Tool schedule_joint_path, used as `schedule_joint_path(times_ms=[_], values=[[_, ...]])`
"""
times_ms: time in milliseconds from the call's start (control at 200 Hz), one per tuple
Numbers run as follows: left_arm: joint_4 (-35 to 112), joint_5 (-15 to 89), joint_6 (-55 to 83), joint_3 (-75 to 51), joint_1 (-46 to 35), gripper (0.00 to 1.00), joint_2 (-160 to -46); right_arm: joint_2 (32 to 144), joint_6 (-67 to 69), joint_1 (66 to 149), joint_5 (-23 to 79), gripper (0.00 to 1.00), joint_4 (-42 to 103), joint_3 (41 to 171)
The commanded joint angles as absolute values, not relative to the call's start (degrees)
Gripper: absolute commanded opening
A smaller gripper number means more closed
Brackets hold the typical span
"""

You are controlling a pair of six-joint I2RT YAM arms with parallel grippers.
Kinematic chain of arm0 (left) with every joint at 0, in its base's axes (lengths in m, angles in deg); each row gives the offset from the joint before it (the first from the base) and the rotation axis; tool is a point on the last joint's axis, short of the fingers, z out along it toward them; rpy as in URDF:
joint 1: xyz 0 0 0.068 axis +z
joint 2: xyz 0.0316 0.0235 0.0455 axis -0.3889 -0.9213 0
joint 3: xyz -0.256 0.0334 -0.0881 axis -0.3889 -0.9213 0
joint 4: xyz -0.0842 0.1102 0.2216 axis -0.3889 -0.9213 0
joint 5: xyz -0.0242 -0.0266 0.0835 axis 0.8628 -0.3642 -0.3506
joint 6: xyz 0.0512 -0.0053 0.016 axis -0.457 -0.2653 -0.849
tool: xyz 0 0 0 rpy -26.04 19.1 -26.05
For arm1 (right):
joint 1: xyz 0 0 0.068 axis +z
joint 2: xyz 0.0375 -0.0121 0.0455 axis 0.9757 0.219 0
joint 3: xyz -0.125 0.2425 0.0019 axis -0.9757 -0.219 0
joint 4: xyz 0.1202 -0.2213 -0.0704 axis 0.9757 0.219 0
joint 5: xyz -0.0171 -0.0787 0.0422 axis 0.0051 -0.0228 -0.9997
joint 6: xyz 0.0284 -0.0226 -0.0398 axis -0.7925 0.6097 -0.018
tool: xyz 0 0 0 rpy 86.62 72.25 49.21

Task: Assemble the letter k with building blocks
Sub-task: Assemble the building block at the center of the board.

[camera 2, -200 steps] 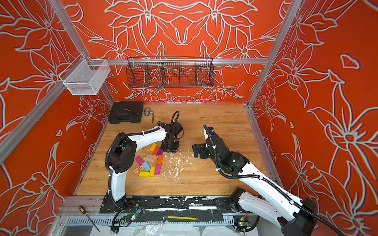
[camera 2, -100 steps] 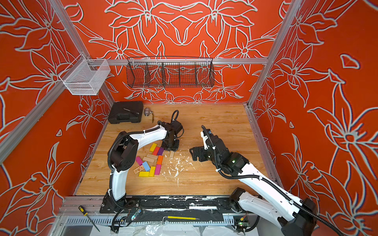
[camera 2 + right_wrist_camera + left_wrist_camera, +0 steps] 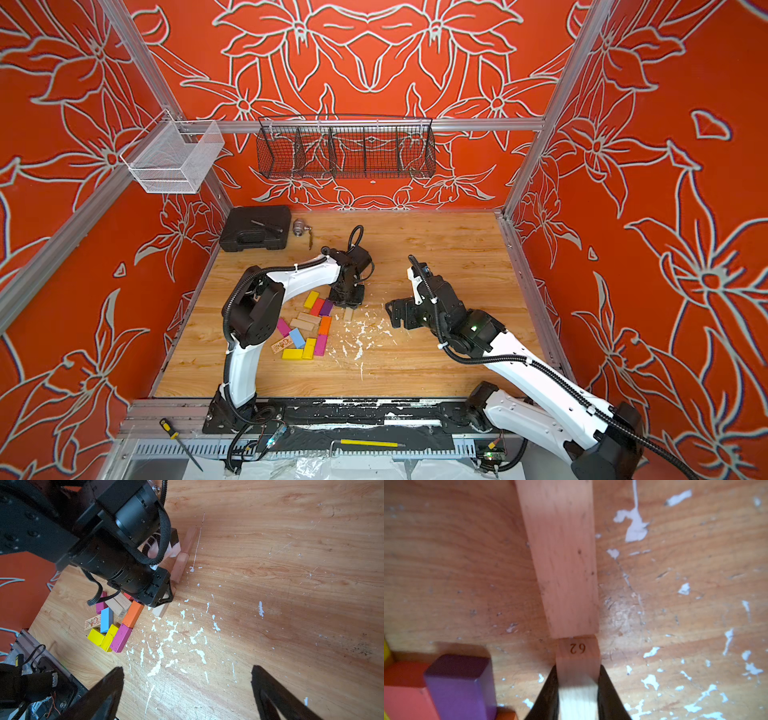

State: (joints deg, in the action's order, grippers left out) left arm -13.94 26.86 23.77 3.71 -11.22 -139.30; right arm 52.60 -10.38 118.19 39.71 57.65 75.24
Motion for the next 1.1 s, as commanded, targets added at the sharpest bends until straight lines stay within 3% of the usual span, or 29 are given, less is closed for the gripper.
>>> schedule_joint_path(times_ms=[0, 560, 1096], values=[[-14.6, 27.3, 24.8, 5.1, -10.5, 0.27, -140.9, 52.8, -10.3, 118.0, 40.2, 0.97, 57.9, 75.1], [-14.1, 28.5, 25.3, 5.1, -9.5, 0.31, -141.2, 52.6, -10.9, 118.0, 40.8, 0.97, 57.4, 74.8], [-14.7, 28.8, 25.1, 6.2, -9.5, 0.29, -141.7, 52.7, -11.0, 118.0, 41.2, 0.97, 57.2, 74.7]])
